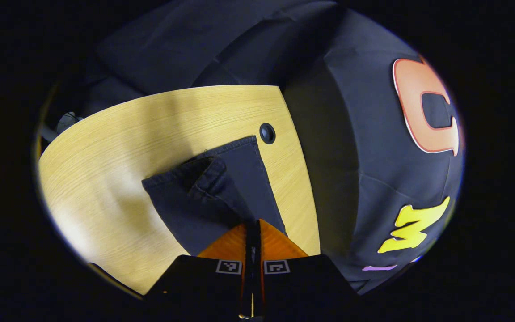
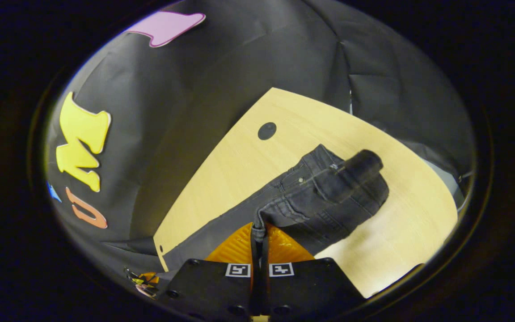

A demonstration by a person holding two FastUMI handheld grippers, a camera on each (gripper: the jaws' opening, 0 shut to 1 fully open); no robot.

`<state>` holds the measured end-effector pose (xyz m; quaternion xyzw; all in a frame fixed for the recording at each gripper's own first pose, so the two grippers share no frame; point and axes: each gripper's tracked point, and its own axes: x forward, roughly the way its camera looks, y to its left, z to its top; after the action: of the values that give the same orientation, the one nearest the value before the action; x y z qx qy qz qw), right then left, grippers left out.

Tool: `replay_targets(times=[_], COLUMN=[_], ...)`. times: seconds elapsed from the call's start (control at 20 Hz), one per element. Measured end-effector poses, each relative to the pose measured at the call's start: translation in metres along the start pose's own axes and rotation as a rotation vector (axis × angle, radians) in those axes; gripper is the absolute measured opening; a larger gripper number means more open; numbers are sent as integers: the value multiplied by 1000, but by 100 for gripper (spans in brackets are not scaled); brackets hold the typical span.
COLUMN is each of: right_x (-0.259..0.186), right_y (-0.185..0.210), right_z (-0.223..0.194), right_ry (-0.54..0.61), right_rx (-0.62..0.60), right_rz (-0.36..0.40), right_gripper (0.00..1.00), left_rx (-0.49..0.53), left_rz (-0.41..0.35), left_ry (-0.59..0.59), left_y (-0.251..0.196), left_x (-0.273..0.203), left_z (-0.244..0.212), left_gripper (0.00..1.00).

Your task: Grasp the waist and the cuffs of the jeans and fold them to make the two legs overlap; first hold the waist and fold one-third of the jeans toward the cuffs, then hold the cuffs and fold the remaining one-third in the same direction to finish folding.

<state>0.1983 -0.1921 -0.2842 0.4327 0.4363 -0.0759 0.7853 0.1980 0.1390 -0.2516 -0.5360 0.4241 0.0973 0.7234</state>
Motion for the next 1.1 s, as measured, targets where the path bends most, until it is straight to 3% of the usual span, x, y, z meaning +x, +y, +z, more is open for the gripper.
replay_targets(times=[0.2, 0.45, 0.9, 1.1], right_x=[17, 45, 93, 118], right_y=[2, 7, 13, 7], right_z=[11, 23, 38, 38], right_ry=[31, 83, 123, 131], right_rx=[-21, 68, 49, 105], right_rz=[7, 32, -46, -63], right_gripper=[1, 0, 1, 1], left_rx=[58, -25, 129, 64], left_rz=[26, 58, 138, 183], left_ry=[-17, 31, 167, 171], left_y=[-20, -27, -20, -4], left_x=[12, 39, 105, 121], left_z=[6, 13, 28, 36], left_gripper=[4, 4, 4, 5])
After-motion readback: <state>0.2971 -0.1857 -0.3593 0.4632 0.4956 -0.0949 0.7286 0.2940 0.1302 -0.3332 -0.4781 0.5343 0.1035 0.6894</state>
